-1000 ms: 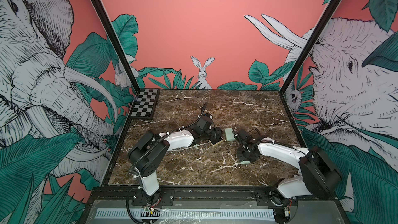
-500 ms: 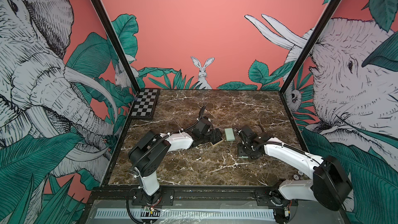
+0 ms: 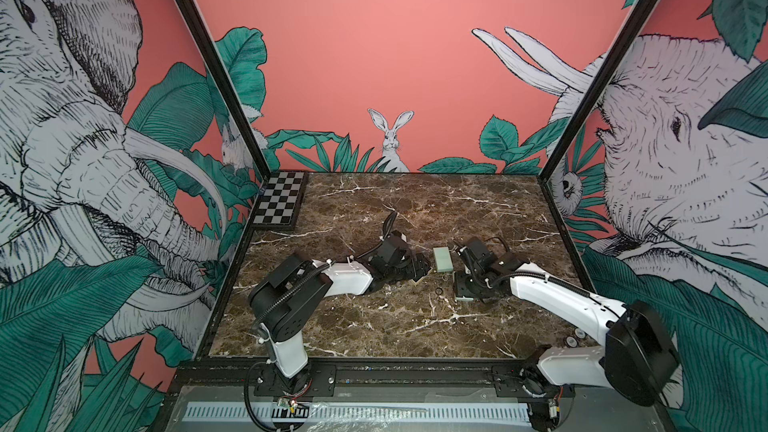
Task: Take the rings out of the lift-off lid box
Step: Adjust the jewelry box at the center of the board, then close the lid on the jewelry box.
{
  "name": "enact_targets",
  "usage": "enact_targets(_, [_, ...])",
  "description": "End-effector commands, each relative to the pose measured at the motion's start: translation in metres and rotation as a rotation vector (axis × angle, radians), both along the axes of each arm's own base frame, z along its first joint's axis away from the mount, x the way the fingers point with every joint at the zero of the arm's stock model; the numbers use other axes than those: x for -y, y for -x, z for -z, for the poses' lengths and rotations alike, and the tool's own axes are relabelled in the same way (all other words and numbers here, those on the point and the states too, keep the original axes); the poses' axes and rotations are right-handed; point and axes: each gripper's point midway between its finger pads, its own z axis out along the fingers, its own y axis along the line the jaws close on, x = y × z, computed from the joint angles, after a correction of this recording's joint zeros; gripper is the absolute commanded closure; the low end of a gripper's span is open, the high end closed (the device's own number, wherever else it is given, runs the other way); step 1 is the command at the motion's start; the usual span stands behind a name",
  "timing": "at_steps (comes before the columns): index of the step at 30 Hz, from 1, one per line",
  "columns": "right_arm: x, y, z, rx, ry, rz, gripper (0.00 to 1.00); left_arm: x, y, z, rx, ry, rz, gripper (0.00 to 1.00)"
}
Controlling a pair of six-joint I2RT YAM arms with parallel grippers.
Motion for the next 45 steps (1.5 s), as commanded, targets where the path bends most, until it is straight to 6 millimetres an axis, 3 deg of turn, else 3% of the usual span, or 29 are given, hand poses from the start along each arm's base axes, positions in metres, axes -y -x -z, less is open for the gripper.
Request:
enact_targets(1, [-0.012, -0.011, -0.008, 0.025, -0.035, 0.016, 0.66, 0.008, 0.008, -0.012, 0.020, 0.064, -0.011, 0.04])
enact_targets(9, [-0.024, -0.021, -0.014, 0.039, -0.050, 0.008, 0.68, 0.024, 0.030, -0.024, 0.066, 0.191, -0.022, 0.04])
enact_targets(13, [-0.028, -0.023, -0.017, 0.044, -0.060, -0.002, 0.68, 0.019, 0.032, -0.036, 0.109, 0.237, -0.064, 0.01])
enact_targets(18, [-0.041, -0.022, -0.015, 0.016, -0.056, -0.047, 0.69, -0.009, 0.028, -0.057, 0.219, 0.091, -0.082, 0.01])
enact_targets(23, [-0.053, -0.026, -0.016, 0.009, -0.036, -0.077, 0.71, -0.058, 0.021, -0.094, 0.391, -0.058, -0.166, 0.01])
enact_targets(26, [-0.062, -0.028, -0.014, -0.007, -0.021, -0.085, 0.71, -0.079, 0.020, -0.106, 0.445, -0.138, -0.178, 0.01])
enact_targets(29, [-0.072, -0.031, -0.016, -0.005, 0.008, -0.099, 0.72, -0.098, 0.019, -0.107, 0.459, -0.172, -0.198, 0.01])
enact_targets(34, [-0.084, -0.034, -0.001, -0.061, 0.043, -0.101, 0.73, -0.120, 0.021, -0.101, 0.457, -0.213, -0.228, 0.01])
enact_targets(45, [-0.093, -0.044, 0.014, -0.096, 0.077, -0.069, 0.77, -0.134, 0.026, -0.094, 0.463, -0.240, -0.228, 0.01])
